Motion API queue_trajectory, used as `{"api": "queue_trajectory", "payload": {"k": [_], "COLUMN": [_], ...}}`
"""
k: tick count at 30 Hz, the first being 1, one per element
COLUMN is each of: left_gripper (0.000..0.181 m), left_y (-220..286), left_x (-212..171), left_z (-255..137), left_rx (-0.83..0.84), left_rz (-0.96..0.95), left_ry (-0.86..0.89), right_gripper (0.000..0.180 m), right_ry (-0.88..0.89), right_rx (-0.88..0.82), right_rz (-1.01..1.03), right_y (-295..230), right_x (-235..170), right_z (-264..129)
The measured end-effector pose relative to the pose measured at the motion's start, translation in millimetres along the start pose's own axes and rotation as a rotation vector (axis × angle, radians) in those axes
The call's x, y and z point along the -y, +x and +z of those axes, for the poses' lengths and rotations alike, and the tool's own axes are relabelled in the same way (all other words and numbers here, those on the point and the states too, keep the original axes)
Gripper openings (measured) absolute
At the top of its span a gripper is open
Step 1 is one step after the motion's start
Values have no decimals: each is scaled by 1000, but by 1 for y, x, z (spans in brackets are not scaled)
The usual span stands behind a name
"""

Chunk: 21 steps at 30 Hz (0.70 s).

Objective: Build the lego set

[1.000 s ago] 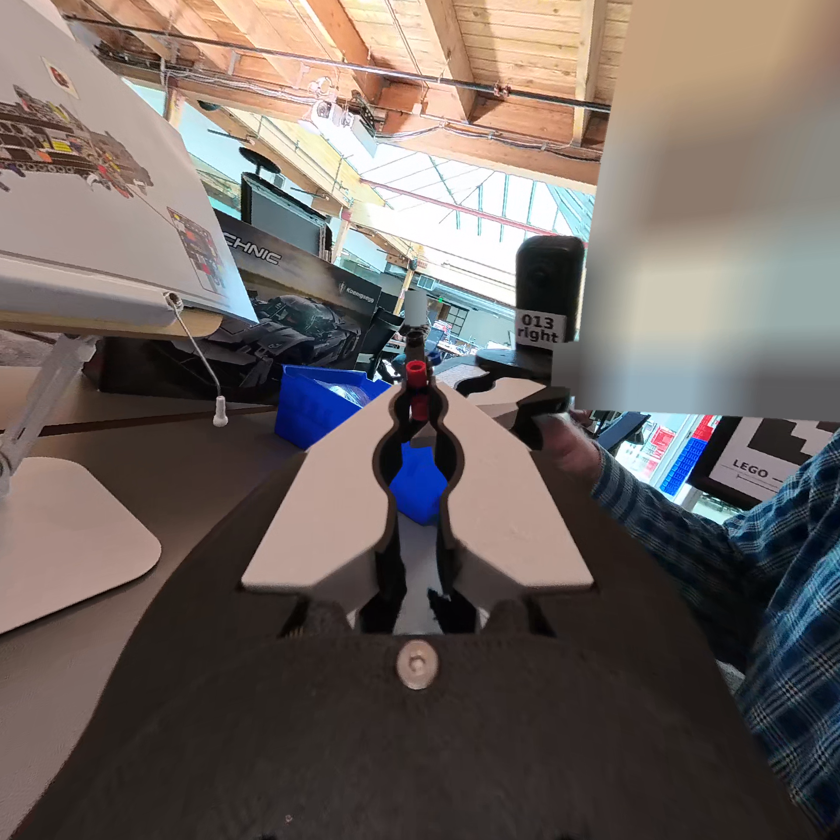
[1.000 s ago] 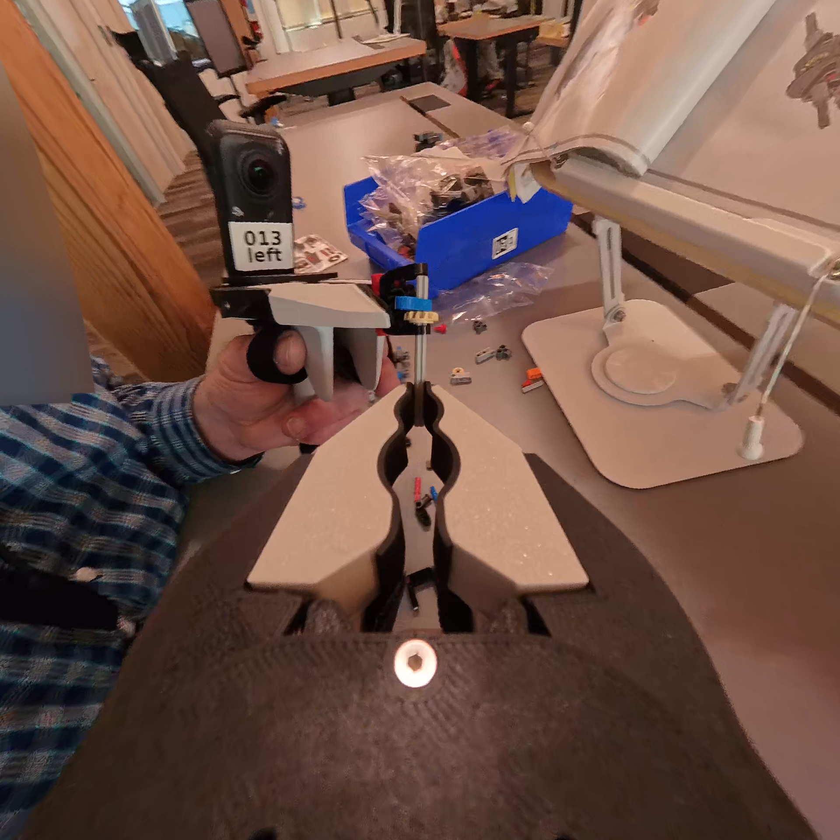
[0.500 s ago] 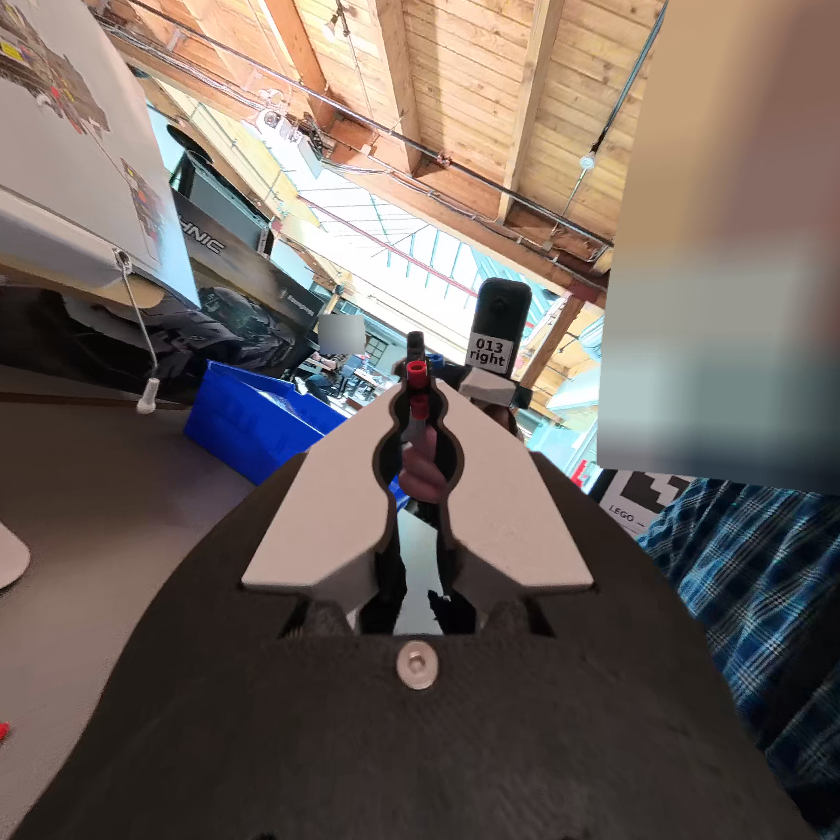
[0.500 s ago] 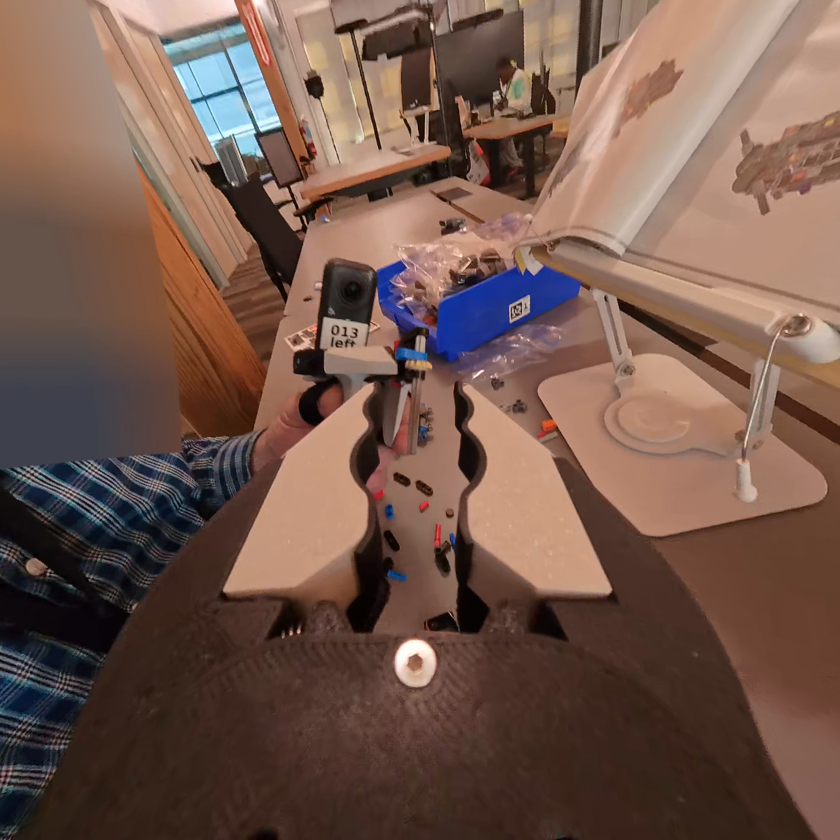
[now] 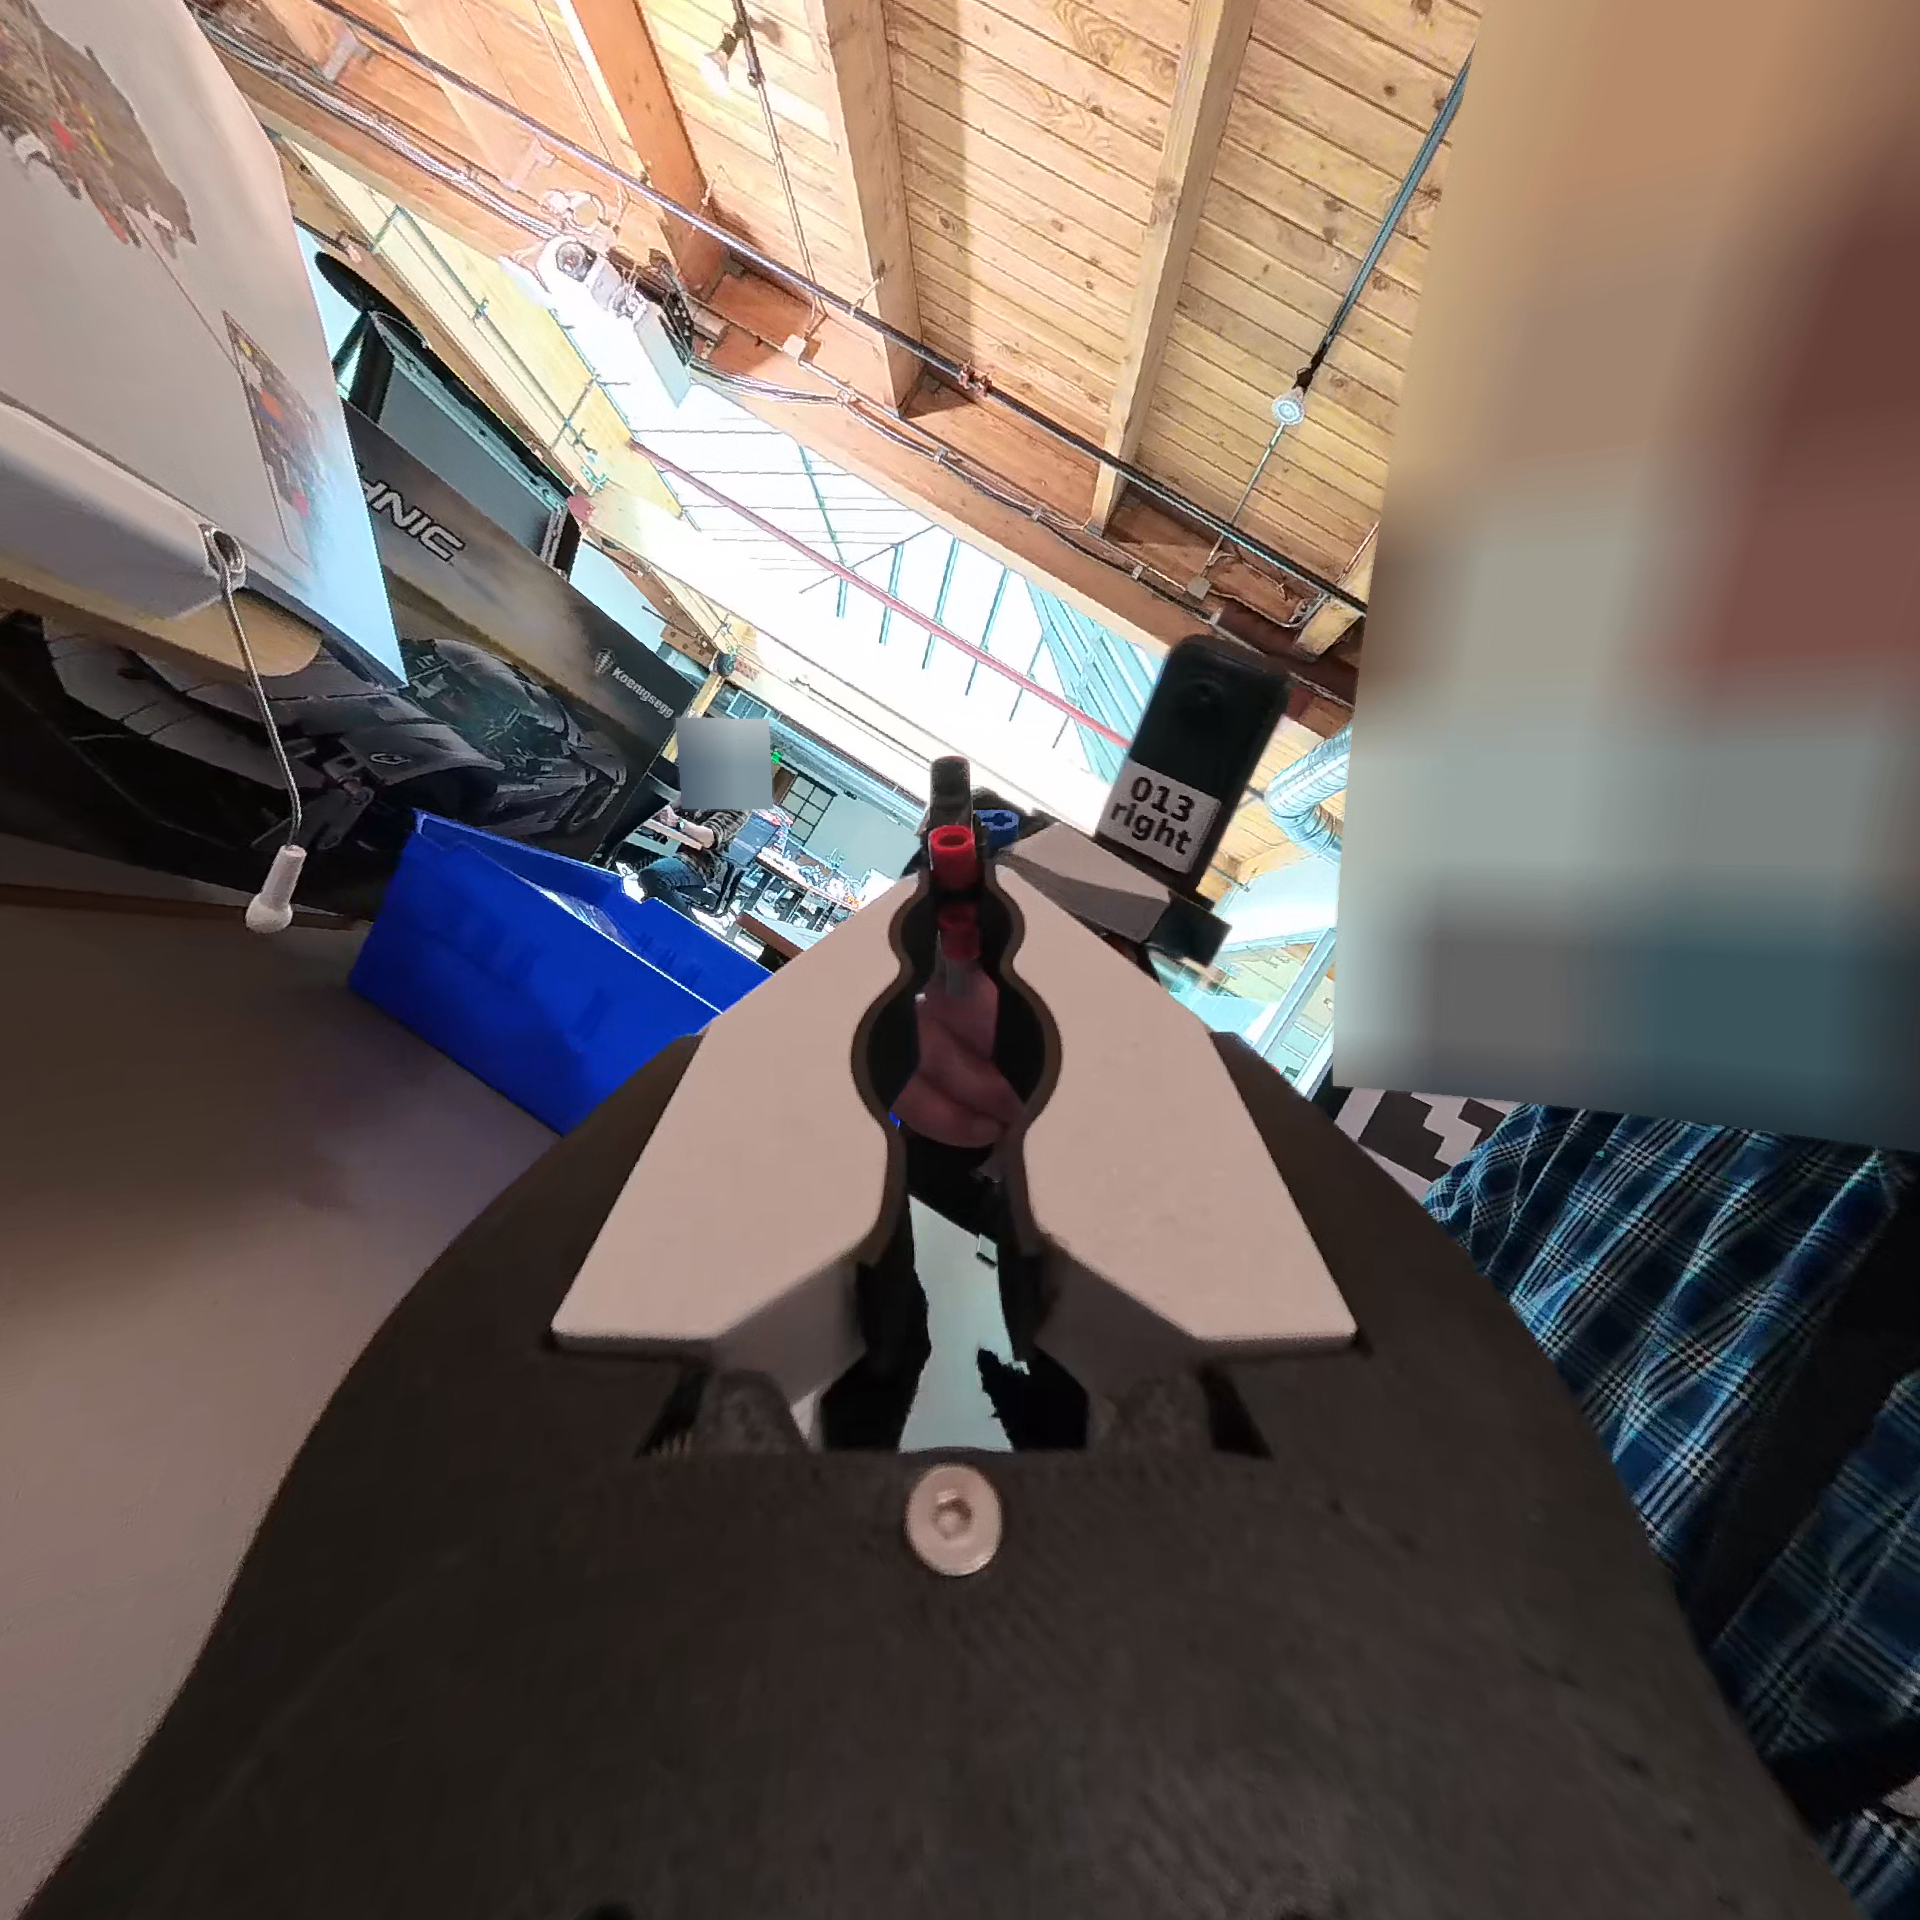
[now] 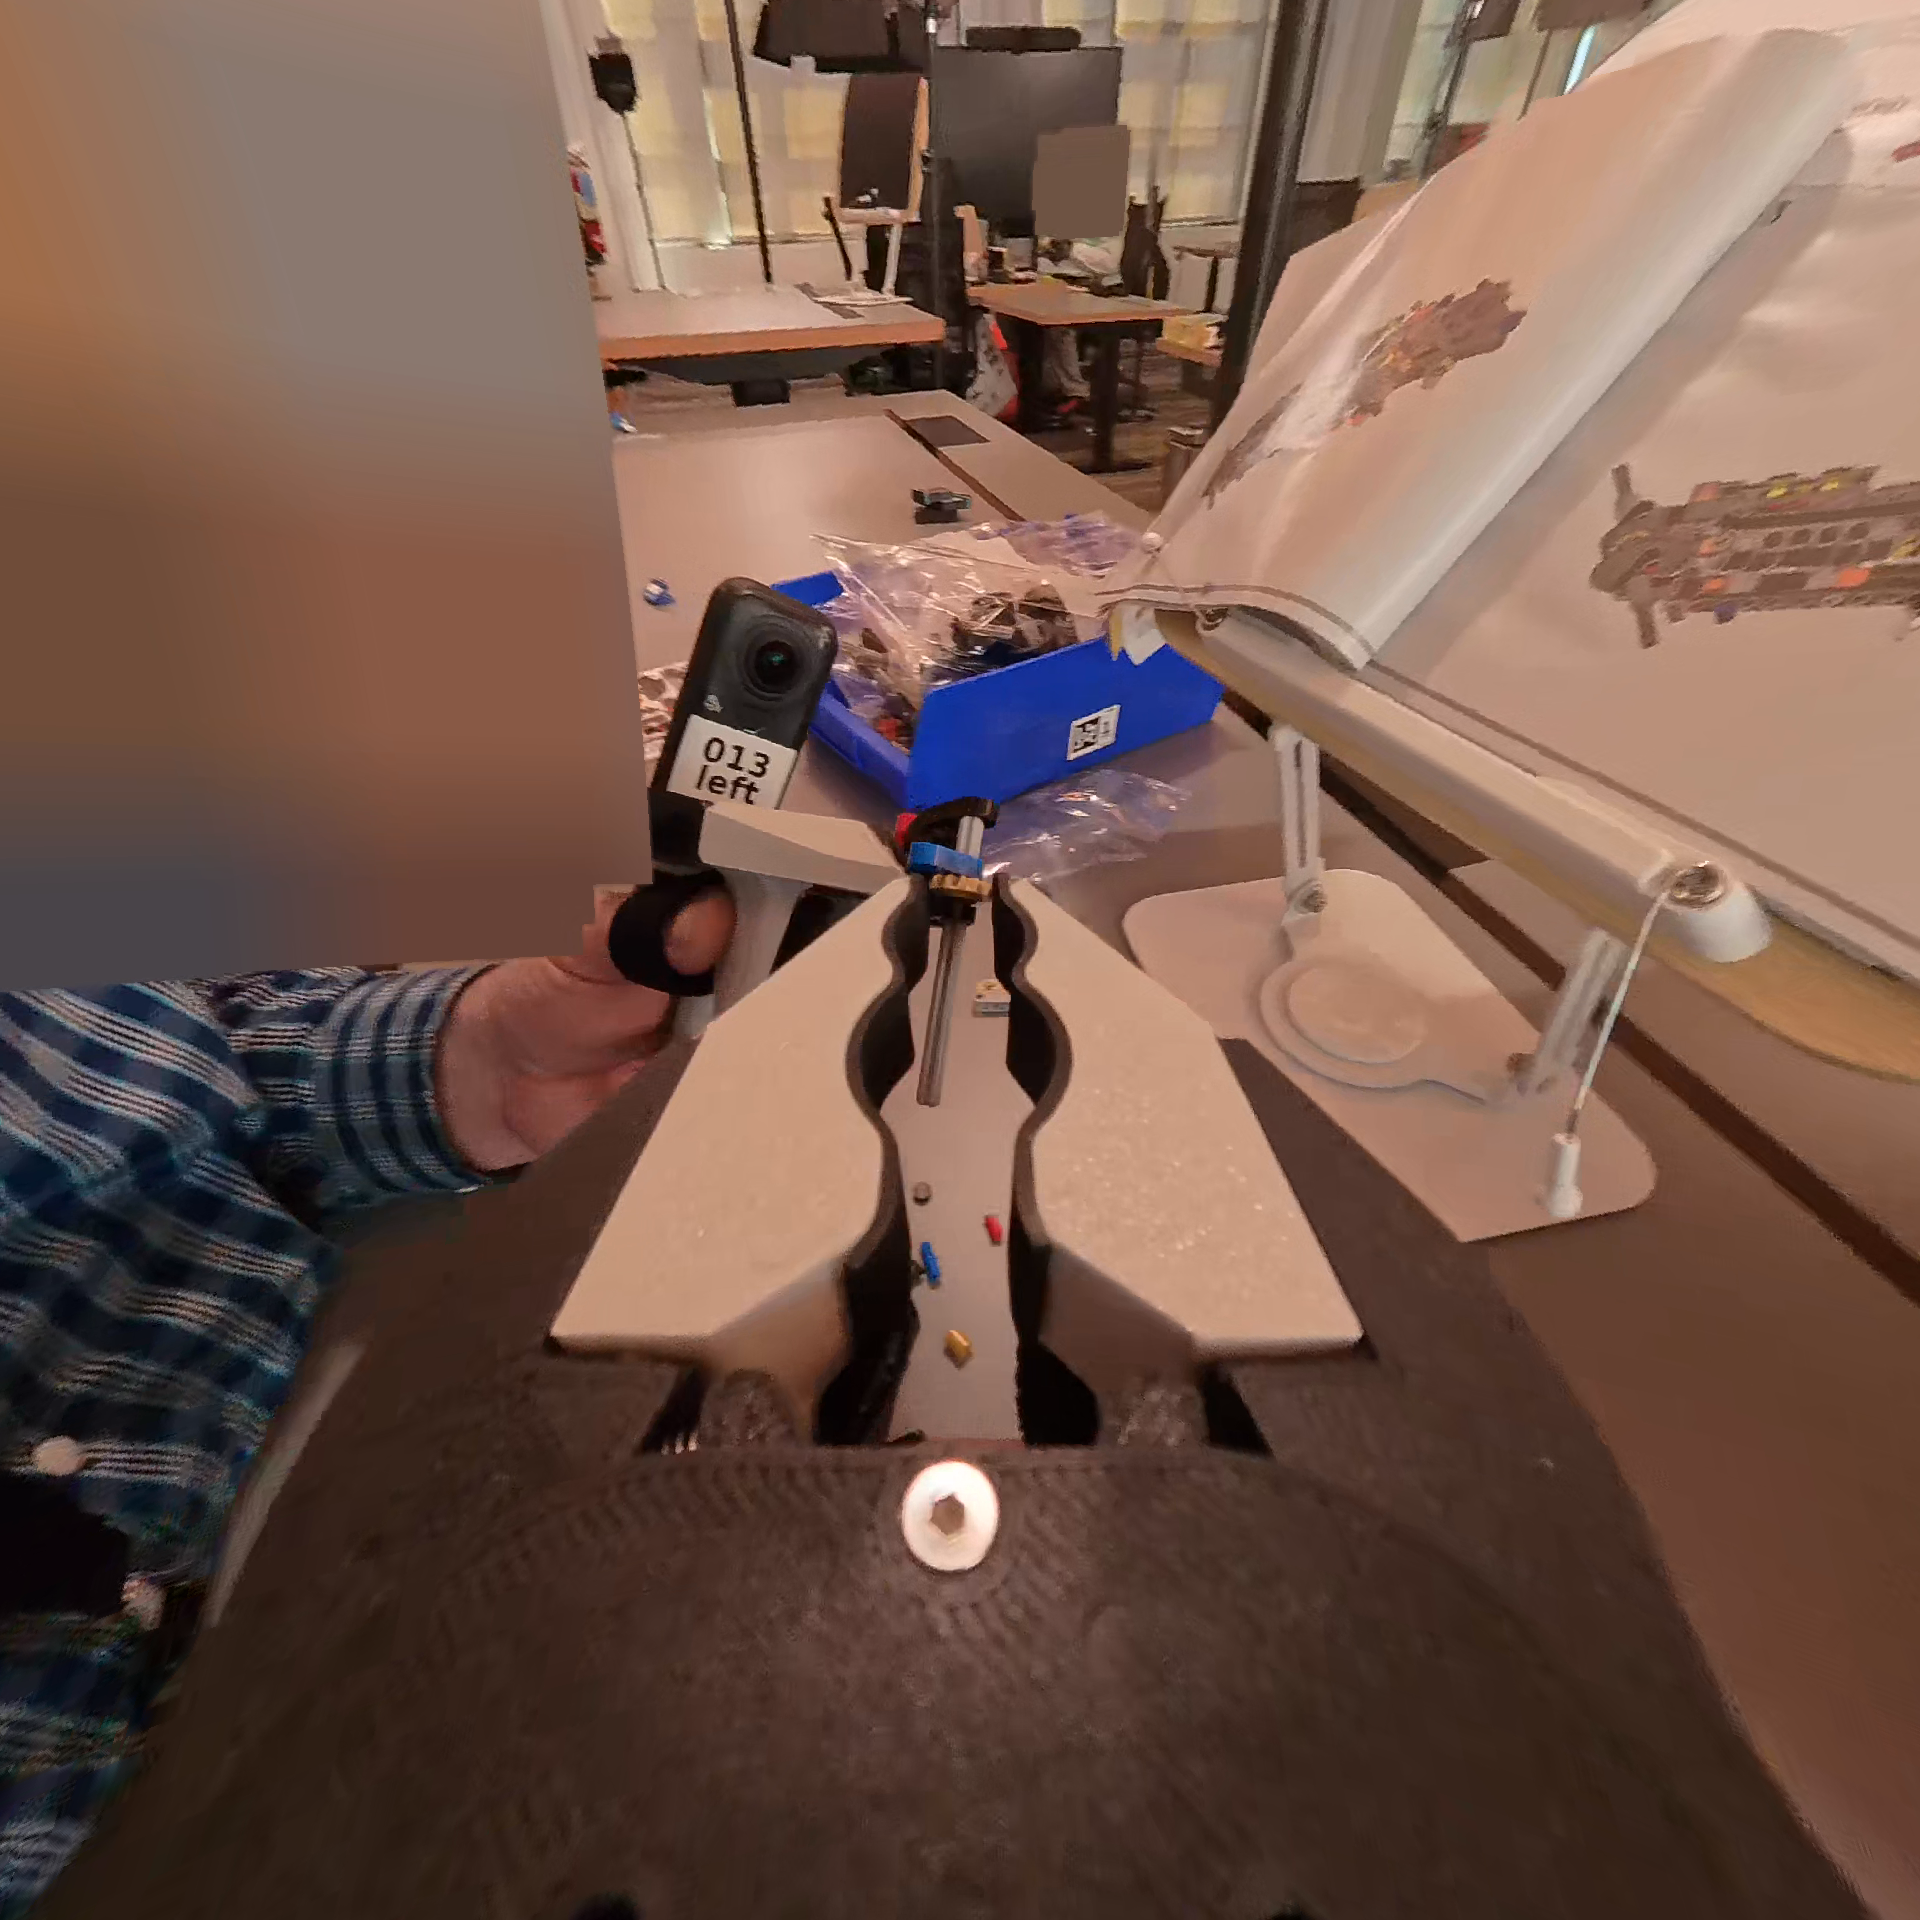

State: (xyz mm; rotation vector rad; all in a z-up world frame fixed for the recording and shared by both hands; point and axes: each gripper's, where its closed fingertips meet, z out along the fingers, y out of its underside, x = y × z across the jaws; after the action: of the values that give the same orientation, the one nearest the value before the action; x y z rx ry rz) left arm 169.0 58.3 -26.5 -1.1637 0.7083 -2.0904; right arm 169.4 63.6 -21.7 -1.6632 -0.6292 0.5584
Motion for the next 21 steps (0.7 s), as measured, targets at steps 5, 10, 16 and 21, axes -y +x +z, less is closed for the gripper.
{"api": "queue_trajectory", "payload": {"k": [5, 10, 16, 21], "left_gripper": [5, 5, 6, 5], "left_y": [0, -4, -4, -1], "left_x": [2, 2, -3, -2], "left_z": [-1, -2, 1, 1], "left_rx": [7, 48, 109, 119], "left_rz": [11, 57, 165, 214], "left_ry": [8, -1, -38, -44], "right_gripper": [8, 24, 9, 8], "right_ry": [-4, 2, -76, -34], "right_rx": [-71, -114, -197, -122], "right_rz": [-104, -161, -277, -150], "right_y": [0, 0, 2, 0], "right_x": [2, 9, 0, 2], "right_z": [0, -3, 2, 0]}}
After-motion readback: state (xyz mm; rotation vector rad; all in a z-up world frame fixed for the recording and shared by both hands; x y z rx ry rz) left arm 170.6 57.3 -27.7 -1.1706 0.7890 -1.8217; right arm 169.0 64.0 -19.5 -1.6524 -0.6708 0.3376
